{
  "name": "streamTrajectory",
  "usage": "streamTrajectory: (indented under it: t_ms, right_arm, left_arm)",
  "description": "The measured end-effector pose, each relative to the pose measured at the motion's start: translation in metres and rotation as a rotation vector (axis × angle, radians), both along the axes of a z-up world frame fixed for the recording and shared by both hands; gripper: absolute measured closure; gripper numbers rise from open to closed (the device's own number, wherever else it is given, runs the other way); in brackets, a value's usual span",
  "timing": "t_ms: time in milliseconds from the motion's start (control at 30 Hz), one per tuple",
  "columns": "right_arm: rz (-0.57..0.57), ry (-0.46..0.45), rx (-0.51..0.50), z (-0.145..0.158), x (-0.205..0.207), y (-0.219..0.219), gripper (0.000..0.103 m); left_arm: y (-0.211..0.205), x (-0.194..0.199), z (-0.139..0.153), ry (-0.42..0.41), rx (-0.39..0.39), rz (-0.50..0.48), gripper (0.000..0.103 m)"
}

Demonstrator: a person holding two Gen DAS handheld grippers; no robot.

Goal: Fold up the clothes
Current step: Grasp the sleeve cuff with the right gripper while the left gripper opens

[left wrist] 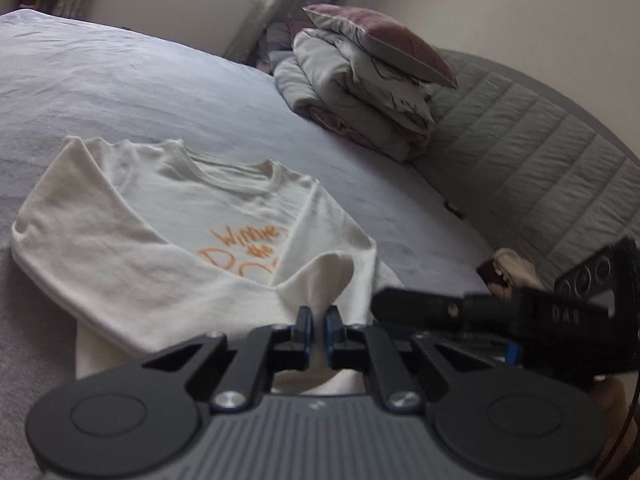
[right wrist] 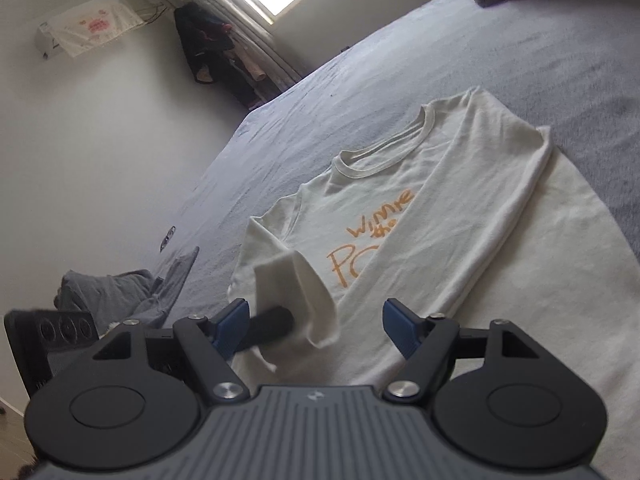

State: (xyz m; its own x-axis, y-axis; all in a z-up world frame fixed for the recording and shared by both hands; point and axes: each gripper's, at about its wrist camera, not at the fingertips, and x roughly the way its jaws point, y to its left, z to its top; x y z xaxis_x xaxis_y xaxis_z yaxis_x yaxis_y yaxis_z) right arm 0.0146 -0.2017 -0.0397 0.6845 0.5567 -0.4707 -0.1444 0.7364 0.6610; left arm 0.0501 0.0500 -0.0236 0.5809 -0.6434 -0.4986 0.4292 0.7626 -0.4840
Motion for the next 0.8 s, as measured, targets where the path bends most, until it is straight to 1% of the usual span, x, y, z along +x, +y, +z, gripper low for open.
streamTrajectory:
  t_ms: [133,300,333,367,433,567,700,800]
  right_arm:
    - [-0.005,0.020,0.033,-0.005,0.001,0.001,0.026]
    - [-0.005,0.043,0.055,-0.013,0.003,0.005,0.026]
    - [-0.010,0.046,0.055,-0.015,0.003,0.006,0.026]
    - [-0.014,0.049,0.054,-0.016,0.004,0.006,0.026]
    - [-0.022,0.052,0.051,-0.018,0.004,0.006,0.026]
    - [-0.031,0.045,0.039,-0.019,0.004,0.006,0.027]
    - [-0.039,0.039,0.026,-0.019,0.004,0.005,0.028]
    - [-0.033,0.036,0.002,-0.018,0.004,0.007,0.029]
  left_arm:
    - [-0.010,-0.003,-0.005,0.016,0.009,-0.034,0.096]
    - [-0.011,-0.005,-0.003,0.024,0.018,-0.058,0.094]
    - [-0.010,-0.004,-0.002,0.029,0.020,-0.060,0.090]
    - [-0.009,-0.003,-0.001,0.036,0.023,-0.060,0.084]
    - [-0.004,-0.003,0.002,0.034,0.021,-0.055,0.077]
    - [0.009,-0.005,0.009,0.015,0.031,-0.040,0.067]
    - [0.022,-0.006,0.013,-0.013,0.044,-0.010,0.064]
    - [0.032,-0.003,0.014,-0.020,0.056,0.036,0.062]
